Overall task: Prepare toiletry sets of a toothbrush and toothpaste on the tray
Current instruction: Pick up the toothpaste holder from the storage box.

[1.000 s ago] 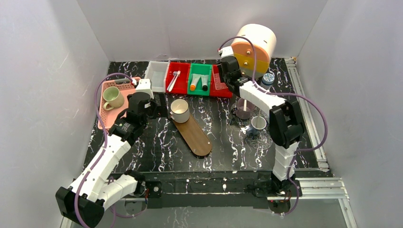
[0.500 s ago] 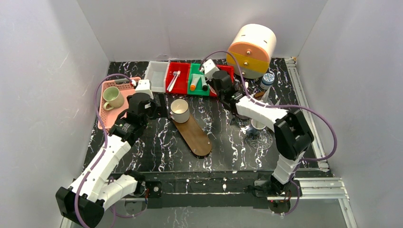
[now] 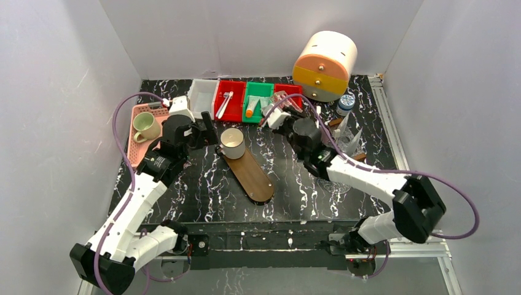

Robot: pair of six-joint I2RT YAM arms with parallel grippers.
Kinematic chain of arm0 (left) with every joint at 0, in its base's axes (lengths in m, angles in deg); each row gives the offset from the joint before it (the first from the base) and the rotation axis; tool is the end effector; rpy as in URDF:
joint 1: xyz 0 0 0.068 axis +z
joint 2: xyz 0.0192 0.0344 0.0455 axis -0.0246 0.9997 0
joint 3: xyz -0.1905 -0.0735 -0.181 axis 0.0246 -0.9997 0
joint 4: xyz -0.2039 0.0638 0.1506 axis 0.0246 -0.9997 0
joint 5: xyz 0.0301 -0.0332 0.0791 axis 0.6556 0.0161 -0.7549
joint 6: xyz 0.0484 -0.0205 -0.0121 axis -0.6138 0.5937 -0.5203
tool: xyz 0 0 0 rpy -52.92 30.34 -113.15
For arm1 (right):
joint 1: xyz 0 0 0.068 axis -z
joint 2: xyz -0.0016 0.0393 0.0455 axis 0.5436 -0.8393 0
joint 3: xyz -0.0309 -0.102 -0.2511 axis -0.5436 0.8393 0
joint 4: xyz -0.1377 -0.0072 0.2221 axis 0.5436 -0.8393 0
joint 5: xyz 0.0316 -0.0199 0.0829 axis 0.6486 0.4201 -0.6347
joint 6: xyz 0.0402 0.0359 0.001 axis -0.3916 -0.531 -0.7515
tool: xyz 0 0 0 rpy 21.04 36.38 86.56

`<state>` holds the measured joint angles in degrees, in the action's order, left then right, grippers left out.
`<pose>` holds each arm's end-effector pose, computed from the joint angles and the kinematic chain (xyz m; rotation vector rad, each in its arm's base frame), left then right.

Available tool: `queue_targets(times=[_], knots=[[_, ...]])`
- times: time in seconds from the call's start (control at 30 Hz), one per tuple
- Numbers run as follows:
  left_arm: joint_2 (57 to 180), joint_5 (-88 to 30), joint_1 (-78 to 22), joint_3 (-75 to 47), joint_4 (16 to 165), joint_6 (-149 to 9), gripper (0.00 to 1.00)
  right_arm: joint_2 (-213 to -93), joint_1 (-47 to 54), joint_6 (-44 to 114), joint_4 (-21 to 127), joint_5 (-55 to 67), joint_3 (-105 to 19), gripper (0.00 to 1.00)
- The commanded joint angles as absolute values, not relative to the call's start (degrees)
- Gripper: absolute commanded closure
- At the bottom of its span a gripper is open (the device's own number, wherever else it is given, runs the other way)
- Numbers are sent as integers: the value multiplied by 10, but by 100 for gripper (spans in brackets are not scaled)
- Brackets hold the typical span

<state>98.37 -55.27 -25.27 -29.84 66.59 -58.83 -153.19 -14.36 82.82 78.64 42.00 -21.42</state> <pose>0.1995 -0.0764 0.3578 -0.1885 1.9117 -0.2487 0.2362 0.2308 0.3108 -0.8210 1.3952 -0.3170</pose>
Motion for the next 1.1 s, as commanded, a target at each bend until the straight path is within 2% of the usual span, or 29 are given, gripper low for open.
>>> queue_targets(times=[0.0,0.27,0.77,0.97,1.07], knots=[[984,-517,-253,-264,651,-538,2,-1473,-175,931,910,399,-157,99],[996,-441,-253,-247,673,-462,3,-1428,-236,1036,1015,404,-64,99],[1069,-251,-254,-227,784,-389,16,-1481,-362,1254,1226,528,31,99],[1095,-201,-258,-253,833,-359,26,-1502,-385,1296,1283,552,44,99],[1108,-178,-263,-265,866,-336,33,-1511,-391,1307,1306,556,49,99]])
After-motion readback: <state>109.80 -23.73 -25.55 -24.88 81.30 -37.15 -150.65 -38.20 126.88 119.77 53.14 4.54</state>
